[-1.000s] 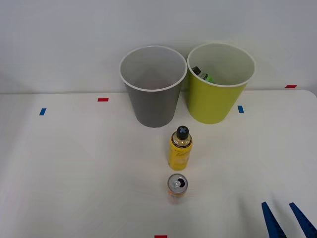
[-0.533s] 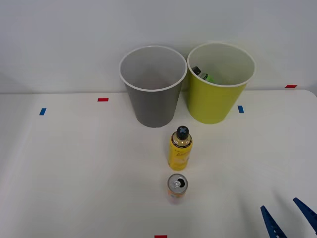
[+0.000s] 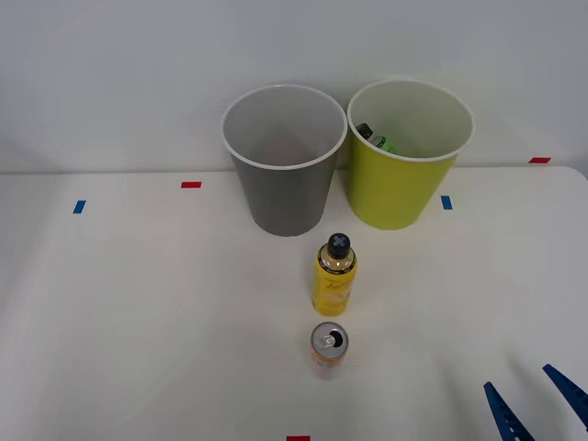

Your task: Put cans in the gray bin, plastic bottles in the light green bin

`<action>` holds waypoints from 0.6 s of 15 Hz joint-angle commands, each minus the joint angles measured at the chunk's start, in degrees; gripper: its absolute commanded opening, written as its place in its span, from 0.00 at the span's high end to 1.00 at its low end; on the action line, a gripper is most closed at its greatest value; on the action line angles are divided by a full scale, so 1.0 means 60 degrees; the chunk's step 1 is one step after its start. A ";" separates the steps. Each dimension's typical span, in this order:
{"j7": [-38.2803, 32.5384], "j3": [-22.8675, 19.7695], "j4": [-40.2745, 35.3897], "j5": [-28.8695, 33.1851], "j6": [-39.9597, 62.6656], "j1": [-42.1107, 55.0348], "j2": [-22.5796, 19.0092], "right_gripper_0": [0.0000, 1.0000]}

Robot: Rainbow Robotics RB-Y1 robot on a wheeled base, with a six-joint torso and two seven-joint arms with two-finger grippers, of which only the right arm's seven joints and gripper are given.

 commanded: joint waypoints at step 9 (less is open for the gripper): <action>-0.0042 0.0146 -0.0001 -0.0189 0.0030 -0.0086 -0.0018 0.00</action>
